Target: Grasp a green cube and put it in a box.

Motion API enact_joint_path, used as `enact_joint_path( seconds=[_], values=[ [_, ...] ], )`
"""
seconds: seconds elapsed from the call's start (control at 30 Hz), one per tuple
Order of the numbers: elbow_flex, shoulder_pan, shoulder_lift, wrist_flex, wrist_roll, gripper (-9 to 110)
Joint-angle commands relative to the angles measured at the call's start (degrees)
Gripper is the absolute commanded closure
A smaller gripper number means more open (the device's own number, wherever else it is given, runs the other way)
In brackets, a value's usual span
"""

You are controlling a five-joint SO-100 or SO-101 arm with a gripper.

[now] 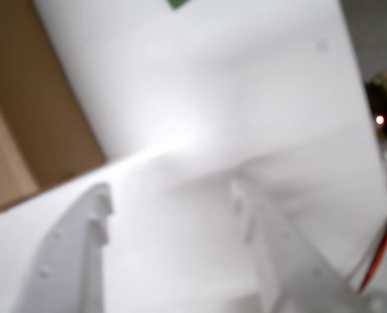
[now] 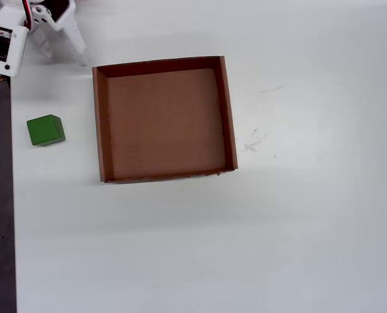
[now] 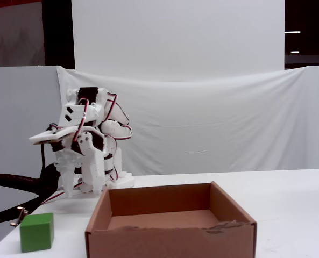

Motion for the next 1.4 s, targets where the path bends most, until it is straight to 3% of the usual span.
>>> enact_joint_path(
  seconds=[0.0, 1.37],
  values=[
    [-0.4, -0.3, 0.1, -0.4, 0.1, 76],
    [-0.4, -1.4, 0.1, -1.3, 0.1, 76]
  ],
)
